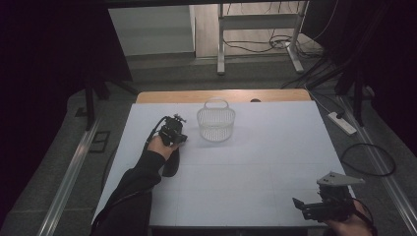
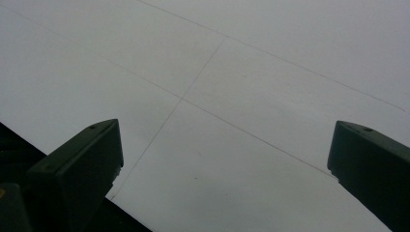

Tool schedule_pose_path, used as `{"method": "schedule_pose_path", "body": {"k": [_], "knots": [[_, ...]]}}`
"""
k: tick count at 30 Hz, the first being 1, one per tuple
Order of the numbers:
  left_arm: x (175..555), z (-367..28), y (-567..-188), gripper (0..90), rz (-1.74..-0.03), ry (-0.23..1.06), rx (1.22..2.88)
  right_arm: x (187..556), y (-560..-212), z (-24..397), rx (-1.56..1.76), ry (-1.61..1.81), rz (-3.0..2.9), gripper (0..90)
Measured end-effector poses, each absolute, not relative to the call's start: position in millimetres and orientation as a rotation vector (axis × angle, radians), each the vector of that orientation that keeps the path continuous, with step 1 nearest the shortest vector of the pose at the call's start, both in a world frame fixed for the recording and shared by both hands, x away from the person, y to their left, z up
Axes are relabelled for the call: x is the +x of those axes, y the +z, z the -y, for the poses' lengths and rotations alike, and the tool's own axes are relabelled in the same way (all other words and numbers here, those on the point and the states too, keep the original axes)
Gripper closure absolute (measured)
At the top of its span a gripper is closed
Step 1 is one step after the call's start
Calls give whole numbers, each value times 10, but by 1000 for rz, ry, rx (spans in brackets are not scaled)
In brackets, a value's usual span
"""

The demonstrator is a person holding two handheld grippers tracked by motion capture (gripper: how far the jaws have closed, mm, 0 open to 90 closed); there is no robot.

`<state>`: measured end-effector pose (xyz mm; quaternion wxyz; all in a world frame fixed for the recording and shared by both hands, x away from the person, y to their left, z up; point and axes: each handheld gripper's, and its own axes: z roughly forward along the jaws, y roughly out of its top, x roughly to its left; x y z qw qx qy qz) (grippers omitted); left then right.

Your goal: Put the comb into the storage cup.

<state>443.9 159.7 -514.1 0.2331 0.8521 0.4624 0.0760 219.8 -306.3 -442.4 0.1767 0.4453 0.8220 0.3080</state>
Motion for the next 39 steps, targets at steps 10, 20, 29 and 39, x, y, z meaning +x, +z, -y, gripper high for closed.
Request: {"method": "schedule_pose_path", "body": {"k": [10,20,29,39], "knots": [[4557,-1650,-5178,888,-1310,236,2343,2198,-4424,3062,1258,868,-2330,0],[4567,-1845,-5181,888,-1371,240,2322,2196,-4425,3058,1254,867,-2334,0],[4548,-2109,-5183,888,-1431,247,2307,2198,-4426,3055,1252,865,-2336,0],[4526,-2353,-5186,888,-1485,278,2296,2199,-4428,3051,1249,863,-2342,0]]}}
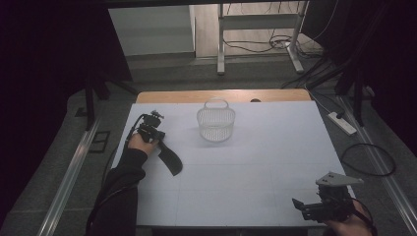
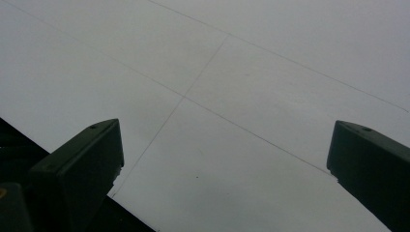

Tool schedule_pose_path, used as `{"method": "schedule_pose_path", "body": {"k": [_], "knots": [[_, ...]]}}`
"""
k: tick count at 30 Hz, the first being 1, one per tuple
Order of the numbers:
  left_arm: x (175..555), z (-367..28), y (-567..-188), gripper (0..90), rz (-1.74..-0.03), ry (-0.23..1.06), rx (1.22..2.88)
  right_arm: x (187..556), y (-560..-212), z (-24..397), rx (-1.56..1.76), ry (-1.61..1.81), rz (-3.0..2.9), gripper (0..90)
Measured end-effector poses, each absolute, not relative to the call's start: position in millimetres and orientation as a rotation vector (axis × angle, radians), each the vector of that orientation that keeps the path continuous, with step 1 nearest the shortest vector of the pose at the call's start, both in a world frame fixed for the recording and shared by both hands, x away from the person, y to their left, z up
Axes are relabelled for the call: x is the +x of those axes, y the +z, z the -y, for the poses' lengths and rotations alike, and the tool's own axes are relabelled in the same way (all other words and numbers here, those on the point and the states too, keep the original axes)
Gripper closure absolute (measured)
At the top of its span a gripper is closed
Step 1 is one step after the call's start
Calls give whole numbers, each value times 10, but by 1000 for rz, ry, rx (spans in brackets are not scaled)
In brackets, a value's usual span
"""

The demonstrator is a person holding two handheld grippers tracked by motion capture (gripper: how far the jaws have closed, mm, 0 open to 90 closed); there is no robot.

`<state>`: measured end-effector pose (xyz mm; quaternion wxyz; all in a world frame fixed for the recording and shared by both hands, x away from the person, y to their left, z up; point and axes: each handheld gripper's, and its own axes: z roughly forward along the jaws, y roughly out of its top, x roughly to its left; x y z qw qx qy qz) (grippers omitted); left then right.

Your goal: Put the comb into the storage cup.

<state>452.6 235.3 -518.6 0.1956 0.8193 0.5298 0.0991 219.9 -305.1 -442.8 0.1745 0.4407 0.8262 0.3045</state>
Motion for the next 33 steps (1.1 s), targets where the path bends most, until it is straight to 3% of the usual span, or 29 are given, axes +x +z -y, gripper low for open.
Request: {"method": "schedule_pose_path", "body": {"k": [16,33], "knots": [[4364,-2660,-5193,888,-1544,284,2286,2200,-4428,3048,1248,862,-2345,3],[4001,-2632,-5175,888,-1522,244,2311,2193,-4425,3038,1231,861,-2346,4]]}}
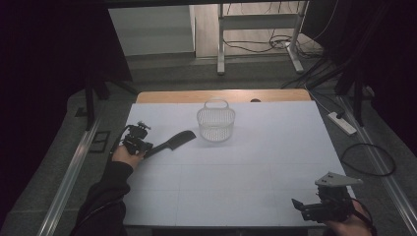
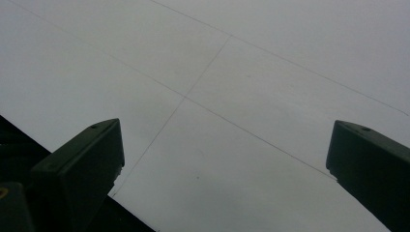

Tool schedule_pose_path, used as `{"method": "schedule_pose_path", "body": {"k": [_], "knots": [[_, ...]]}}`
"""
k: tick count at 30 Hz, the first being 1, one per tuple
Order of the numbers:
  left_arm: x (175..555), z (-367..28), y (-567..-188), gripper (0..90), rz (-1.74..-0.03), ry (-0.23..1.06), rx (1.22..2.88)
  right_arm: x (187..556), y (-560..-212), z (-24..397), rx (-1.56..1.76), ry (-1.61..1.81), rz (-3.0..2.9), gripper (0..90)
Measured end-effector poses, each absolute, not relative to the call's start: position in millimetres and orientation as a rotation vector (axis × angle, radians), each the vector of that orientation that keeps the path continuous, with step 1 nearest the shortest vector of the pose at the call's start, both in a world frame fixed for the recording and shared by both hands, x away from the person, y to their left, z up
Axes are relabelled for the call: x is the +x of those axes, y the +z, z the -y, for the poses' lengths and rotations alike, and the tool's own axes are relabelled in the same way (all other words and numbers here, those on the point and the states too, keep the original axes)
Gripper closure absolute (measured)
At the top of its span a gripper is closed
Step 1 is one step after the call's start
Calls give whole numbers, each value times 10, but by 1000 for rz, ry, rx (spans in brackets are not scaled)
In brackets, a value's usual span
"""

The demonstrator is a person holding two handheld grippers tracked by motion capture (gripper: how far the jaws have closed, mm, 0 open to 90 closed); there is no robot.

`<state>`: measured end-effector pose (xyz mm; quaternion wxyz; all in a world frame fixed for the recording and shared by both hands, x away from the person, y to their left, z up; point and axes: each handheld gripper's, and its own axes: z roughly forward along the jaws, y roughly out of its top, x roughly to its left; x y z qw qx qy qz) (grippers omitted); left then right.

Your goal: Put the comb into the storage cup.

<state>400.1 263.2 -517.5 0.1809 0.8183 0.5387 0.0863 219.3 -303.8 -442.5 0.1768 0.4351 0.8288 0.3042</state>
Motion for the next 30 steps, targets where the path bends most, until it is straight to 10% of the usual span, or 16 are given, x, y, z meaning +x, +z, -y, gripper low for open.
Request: {"method": "schedule_pose_path", "body": {"k": [30], "knots": [[3667,-2563,-5115,880,-1597,162,2189,2191,-4429,3011,1208,843,-2357,7]]}}
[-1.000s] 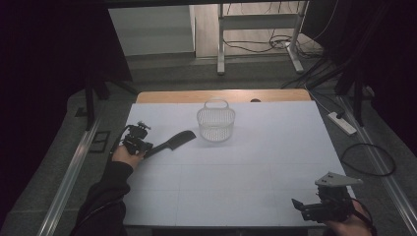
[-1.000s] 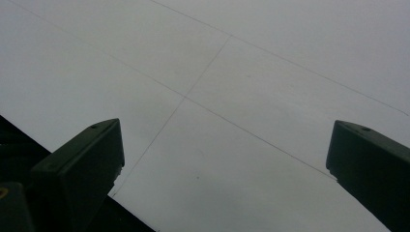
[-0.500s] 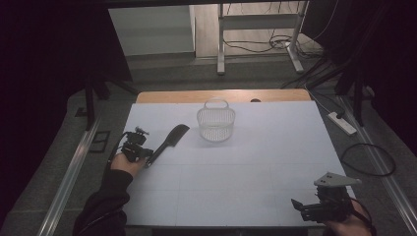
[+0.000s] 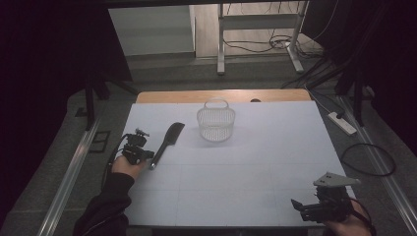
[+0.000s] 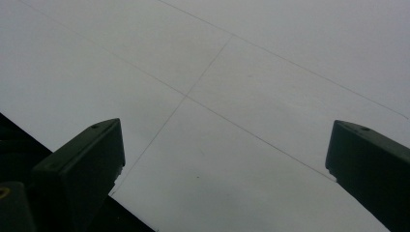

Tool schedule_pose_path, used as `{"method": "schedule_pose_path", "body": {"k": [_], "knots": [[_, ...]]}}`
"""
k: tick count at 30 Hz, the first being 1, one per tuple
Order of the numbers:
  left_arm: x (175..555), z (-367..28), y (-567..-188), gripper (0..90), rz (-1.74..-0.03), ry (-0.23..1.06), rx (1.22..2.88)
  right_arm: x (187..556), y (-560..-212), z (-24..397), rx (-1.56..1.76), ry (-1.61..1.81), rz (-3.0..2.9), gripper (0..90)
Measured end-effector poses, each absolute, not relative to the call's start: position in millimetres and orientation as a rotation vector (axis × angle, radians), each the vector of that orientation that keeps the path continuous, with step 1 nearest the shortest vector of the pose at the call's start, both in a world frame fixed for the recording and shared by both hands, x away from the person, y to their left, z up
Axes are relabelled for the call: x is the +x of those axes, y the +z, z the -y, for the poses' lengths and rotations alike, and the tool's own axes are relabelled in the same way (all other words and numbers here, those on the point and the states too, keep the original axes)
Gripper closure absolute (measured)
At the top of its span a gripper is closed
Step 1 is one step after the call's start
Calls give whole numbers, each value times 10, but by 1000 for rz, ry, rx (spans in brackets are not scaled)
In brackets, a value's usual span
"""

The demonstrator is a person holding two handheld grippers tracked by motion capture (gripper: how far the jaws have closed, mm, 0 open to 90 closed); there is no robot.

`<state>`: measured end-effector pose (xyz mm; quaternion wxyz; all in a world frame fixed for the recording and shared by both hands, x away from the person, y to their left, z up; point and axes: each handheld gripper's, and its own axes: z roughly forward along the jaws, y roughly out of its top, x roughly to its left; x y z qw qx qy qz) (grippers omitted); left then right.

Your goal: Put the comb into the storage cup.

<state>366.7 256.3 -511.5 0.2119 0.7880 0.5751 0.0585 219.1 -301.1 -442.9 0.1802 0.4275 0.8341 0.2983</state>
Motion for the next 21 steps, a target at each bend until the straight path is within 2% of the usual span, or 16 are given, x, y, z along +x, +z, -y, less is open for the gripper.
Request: {"method": "schedule_pose_path", "body": {"k": [5,9,21], "knots": [[3608,-2575,-5016,834,-1572,184,2164,2191,-4428,3011,1206,843,-2358,7],[3567,-2582,-4946,733,-1562,203,2139,2190,-4427,3012,1207,844,-2356,8],[3511,-2548,-4841,267,-1573,240,2077,2189,-4426,3010,1209,845,-2354,8]]}}
